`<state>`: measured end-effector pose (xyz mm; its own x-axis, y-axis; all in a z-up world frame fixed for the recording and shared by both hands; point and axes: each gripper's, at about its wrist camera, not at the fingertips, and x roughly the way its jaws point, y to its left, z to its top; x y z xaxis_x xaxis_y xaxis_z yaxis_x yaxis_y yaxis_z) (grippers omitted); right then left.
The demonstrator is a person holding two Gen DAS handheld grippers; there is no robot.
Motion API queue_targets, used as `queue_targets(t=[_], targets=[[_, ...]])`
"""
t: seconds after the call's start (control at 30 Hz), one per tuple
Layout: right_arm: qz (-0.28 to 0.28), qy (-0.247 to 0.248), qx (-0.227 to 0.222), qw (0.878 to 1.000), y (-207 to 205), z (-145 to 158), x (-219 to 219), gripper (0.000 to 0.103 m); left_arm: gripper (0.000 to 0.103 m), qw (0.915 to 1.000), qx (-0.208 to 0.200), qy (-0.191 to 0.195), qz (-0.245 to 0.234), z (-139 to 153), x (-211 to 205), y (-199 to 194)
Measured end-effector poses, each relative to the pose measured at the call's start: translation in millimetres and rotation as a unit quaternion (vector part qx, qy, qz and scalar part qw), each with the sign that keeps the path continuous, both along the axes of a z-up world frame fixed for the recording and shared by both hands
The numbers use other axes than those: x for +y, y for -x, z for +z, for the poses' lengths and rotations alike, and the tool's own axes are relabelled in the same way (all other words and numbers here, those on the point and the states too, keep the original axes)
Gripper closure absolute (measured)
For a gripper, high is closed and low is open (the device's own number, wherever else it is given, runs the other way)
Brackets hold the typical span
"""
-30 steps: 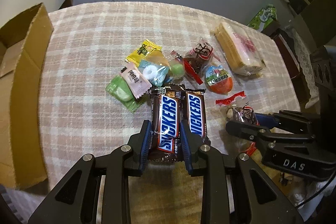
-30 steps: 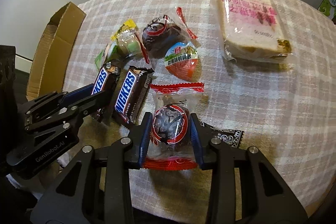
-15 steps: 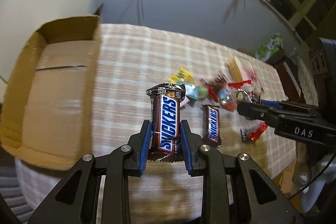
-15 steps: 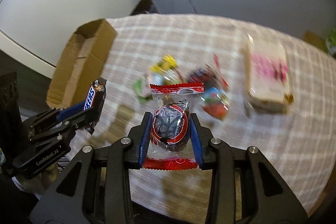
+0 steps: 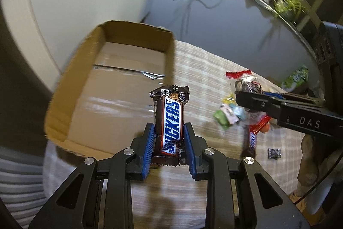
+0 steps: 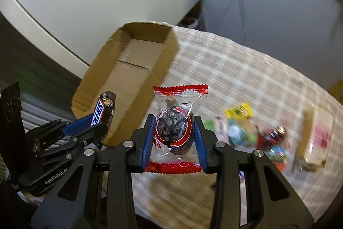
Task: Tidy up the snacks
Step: 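Carry both snacks to the cardboard box and open both tools to drop them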
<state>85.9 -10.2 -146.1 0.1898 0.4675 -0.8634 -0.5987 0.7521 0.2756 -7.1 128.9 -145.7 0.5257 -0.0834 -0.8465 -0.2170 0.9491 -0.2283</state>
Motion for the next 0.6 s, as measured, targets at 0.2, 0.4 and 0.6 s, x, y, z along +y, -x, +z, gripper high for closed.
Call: queue_targets(t=[0.2, 0.4, 0.6], targets=[[0.03, 0.001, -0.005, 1.0, -7, -5, 47, 0.066, 0.077, 0.9995, 0.004, -0.004, 0.03, -4, 29, 7], [0.055, 0.008, -0.003, 0.998, -15, -18, 87, 0.066, 0.077, 0.9983, 0.013, -0.004, 0.057, -13, 55, 8], [0.071, 0.018, 0.001, 0.997, -22, -32, 116, 0.066, 0.077, 0.9974, 0.02, -0.005, 0.07, -20, 70, 4]])
